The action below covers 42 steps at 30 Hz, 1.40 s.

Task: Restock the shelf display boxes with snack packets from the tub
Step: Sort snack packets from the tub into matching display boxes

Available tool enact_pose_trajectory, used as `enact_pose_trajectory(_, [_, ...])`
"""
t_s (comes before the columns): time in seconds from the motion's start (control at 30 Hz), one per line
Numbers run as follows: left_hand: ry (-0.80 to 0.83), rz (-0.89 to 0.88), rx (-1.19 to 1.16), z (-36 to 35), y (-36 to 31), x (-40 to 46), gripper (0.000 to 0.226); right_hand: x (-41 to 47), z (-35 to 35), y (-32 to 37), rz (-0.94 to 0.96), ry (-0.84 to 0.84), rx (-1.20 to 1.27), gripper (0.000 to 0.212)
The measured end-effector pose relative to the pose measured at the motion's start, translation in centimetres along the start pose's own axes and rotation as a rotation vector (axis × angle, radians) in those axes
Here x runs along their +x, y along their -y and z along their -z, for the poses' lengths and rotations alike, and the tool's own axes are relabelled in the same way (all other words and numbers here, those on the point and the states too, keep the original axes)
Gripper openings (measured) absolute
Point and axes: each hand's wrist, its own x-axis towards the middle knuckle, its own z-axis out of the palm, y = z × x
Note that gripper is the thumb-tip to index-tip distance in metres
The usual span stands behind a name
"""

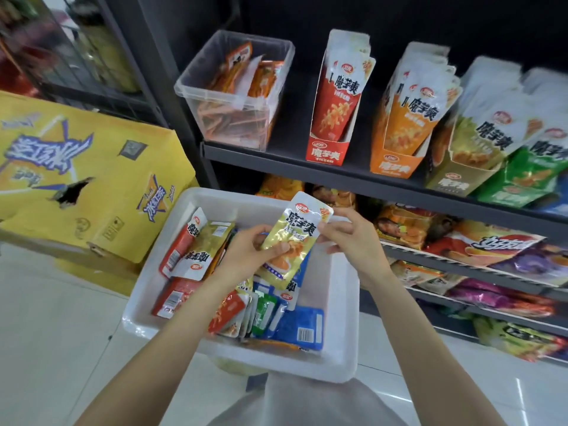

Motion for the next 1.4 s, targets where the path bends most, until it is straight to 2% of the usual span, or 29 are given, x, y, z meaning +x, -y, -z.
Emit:
enact_pose_trajectory(0.13, [0.077, -0.105, -0.020, -1.6, -2.3, -0.6, 0.023, -0.7, 2.1, 0.6, 0.039, -0.019, -0.057, 0.022])
enact_pose_trajectory(0.23, [0.170, -0.231, 0.092, -3.3, -4.9, -0.3, 0.027, -1.4, 5.1, 1.4, 0.059, -0.092, 0.028, 0.013])
enact_pose_trajectory(0.33, [0.226, -0.362, 0.220, -5.7, -8.1, 1.0, 0.028, -2.4, 8.8, 2.1, 0.100, -0.174, 0.133, 0.014])
enact_pose_trajectory(0.43, [0.157, -0.565, 0.358, -8.6, -11.6, 3.2, 0.029, -3.1, 12.6, 3.1, 0.280, -0.351, 0.151, 0.015])
enact_pose_trajectory(0.6, [-0.048, -0.860, 0.458, -13.6, -18.3, 6.7, 0.032, -2.9, 18.7, 6.2, 0.648, -0.743, -0.087, 0.018])
enact_pose_trajectory(0.67, [-0.090, -0.913, 0.444, -15.3, -20.4, 8.3, 0.037, -2.2, 20.2, 7.5, 0.783, -0.859, -0.148, 0.020])
enact_pose_trajectory(0.73, [-0.061, -0.886, 0.399, -16.9, -21.3, 9.7, 0.043, -1.0, 21.4, 7.9, 0.855, -0.921, -0.199, 0.012])
enact_pose_trajectory(0.77, [-0.043, -0.860, 0.401, -17.5, -21.4, 10.4, 0.046, -0.3, 21.8, 7.8, 0.853, -0.942, -0.233, 0.007])
enact_pose_trajectory(0.9, [-0.036, -0.767, 0.547, -18.8, -20.5, 12.2, 0.048, 2.7, 22.6, 6.5, 0.721, -0.934, -0.357, 0.022])
enact_pose_trajectory(1.07, [-0.036, -0.689, 0.735, -19.3, -19.4, 12.8, 0.056, 5.3, 22.4, 5.4, 0.550, -0.807, -0.695, 0.023])
enact_pose_trajectory(1.2, [-0.054, -0.695, 0.774, -19.5, -19.3, 13.3, 0.054, 6.2, 22.0, 5.4, 0.418, -0.854, -0.869, 0.027])
enact_pose_trajectory(1.3, [-0.069, -0.749, 0.744, -19.4, -19.2, 13.1, 0.049, 5.8, 21.5, 5.6, 0.344, -0.921, -0.832, 0.038])
enact_pose_trajectory(1.4, [-0.107, -0.786, 0.548, -18.3, -18.3, 11.9, 0.039, 4.6, 20.8, 4.8, 0.418, -0.986, -0.628, 0.043])
